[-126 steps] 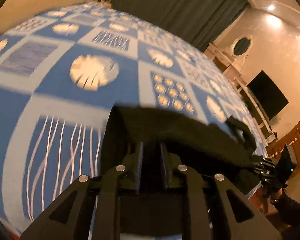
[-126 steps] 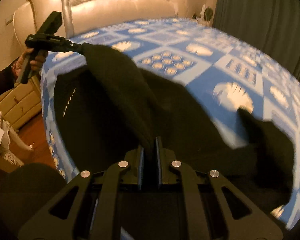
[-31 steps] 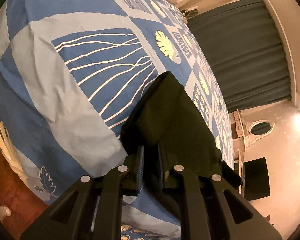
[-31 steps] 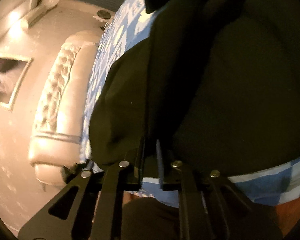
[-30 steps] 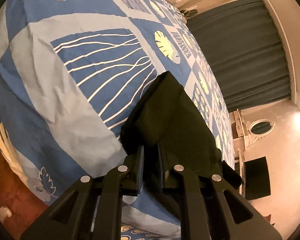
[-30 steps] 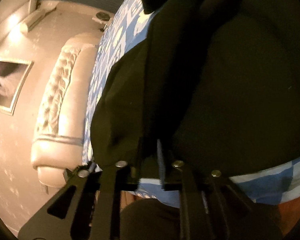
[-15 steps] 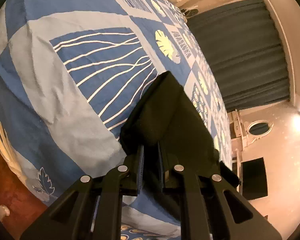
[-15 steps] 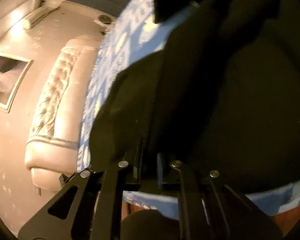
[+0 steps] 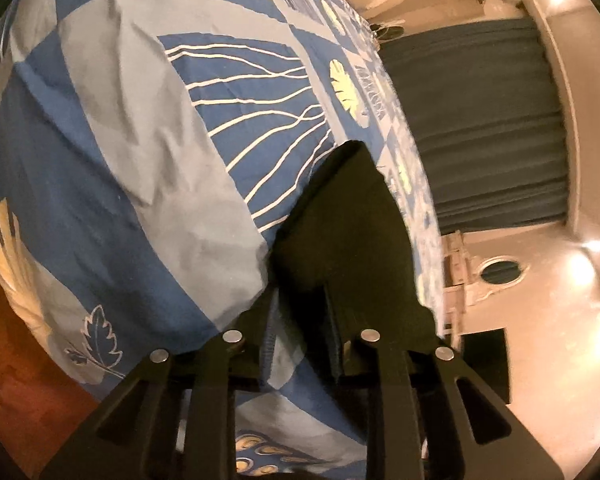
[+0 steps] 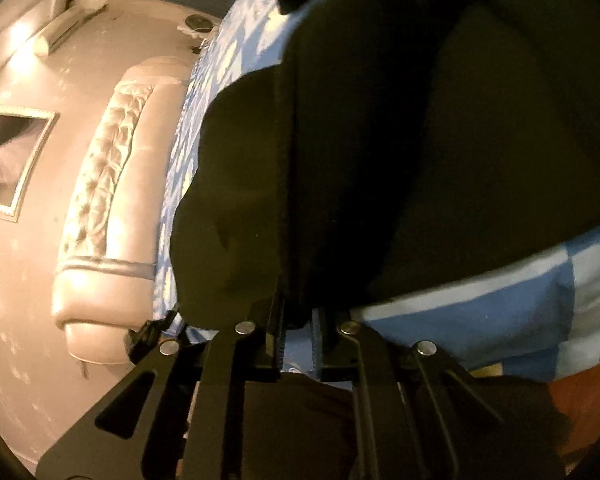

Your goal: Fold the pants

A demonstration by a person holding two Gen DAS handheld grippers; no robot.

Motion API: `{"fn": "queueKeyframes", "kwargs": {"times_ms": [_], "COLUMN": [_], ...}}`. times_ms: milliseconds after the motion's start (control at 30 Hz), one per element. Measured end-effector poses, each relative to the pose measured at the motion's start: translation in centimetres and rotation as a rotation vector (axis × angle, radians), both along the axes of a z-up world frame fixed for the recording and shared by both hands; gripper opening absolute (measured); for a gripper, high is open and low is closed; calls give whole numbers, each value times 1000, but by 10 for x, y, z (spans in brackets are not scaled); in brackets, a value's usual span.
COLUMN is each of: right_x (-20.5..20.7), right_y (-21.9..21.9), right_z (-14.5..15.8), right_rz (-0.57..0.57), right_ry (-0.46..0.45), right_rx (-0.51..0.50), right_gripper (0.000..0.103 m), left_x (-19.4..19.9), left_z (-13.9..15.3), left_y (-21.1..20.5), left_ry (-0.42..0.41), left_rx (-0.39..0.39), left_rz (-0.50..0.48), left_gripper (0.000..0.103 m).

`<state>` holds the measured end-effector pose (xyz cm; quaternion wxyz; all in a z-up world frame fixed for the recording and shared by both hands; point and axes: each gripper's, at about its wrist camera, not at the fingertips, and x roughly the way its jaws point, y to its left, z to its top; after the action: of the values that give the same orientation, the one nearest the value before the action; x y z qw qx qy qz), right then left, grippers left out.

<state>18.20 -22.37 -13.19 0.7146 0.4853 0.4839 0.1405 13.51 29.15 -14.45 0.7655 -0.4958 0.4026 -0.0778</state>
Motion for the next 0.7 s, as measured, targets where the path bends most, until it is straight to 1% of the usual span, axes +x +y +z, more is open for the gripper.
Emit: {"fn": "queueKeyframes", "kwargs": {"times_ms": [33,67,100,133,167,200,233,267,300,333,367,400,433,467,500,533,567,600,633,667,700], "right_x": [-1,-2,-3,-4,-2,2,9,20,30,50,71,92,125,158,176,207,231,245,261,273,276], "right_y": [-3,-5,-7,-13,-18,-28,-34,-42,-47,-49,-48,-45,-35,-22,-16,-1,12,20,30,40,44], "right_z": [6,13,19,32,44,63,79,100,112,130,145,155,160,158,152,138,123,110,86,69,55], "right_rz": [5,14,18,22,24,27,28,34,41,72,93,123,199,281,338,442,534,601,696,766,817], "right_ry": [-3,-13,-23,-42,-63,-101,-130,-172,-190,-211,-238,-254,-243,-218,-197,-161,-118,-88,-48,-23,-8], "right_rx": [-10,-25,-43,-78,-104,-158,-208,-293,-353,-466,-566,-672,-837,-995,-1071,-1195,-1280,-1337,-1434,-1526,-1594], "right_gripper": [23,28,41,57,60,61,62,64,72,82,83,86,91,91,91,91,91,91,91,91,91], "left_x": [-1,-4,-8,-12,-17,-20,-24,-26,-26,-26,-25,-23,-18,-14,-8,-4,5,11,17,24,32], "left_z": [1,3,7,12,19,26,35,40,46,53,57,62,66,68,70,71,71,70,69,67,65], "left_y": [1,3,5,6,7,8,7,6,4,1,-2,-5,-12,-16,-25,-29,-41,-48,-57,-67,-77], "left_ry": [-3,-7,-14,-18,-15,-12,-13,-10,-10,-10,-12,-14,-17,-19,-19,-18,-14,-6,3,11,17], "left_rx": [-10,-12,-5,10,46,82,125,148,169,181,181,175,160,145,121,105,78,61,47,32,21], "left_rz": [0,4,10,17,29,35,31,26,19,7,3,-3,-18,-28,-47,-62,-90,-107,-122,-141,-166], "left_gripper": [31,38,50,57,67,74,76,78,78,79,79,80,81,84,85,85,85,85,85,85,85]}}
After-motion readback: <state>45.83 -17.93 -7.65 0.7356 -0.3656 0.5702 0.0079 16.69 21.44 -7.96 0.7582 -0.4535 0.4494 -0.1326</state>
